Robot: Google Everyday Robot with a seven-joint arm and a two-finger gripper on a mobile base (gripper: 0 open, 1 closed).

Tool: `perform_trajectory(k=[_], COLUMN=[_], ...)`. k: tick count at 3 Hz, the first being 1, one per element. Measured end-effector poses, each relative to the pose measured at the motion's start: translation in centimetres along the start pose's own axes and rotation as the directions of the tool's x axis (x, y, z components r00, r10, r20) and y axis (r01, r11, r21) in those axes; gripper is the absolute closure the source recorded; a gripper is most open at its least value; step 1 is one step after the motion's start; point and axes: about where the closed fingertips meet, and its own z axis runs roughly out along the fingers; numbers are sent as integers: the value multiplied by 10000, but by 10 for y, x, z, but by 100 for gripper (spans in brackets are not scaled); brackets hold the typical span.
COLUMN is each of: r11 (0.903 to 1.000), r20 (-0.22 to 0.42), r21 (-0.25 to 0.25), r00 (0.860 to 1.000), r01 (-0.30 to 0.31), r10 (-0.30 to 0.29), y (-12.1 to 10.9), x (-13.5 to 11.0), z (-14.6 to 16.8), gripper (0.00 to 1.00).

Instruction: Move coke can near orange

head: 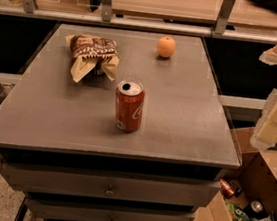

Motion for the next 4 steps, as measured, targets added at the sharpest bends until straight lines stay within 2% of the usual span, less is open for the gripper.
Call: perform_trajectory(k=[1, 2, 3, 4], r11=[10000, 9999, 9990, 9958], r20=[1, 470, 1337, 2463], r21=[2, 20, -78, -58], r00=[10000, 9988, 9900, 9650], r01=[0, -101, -442, -918], r10=[0, 100, 448, 904], y=[0, -1, 9, 14], x=[0, -1, -13, -34], z=[0, 4, 24, 63], gripper=[0, 0, 0, 0])
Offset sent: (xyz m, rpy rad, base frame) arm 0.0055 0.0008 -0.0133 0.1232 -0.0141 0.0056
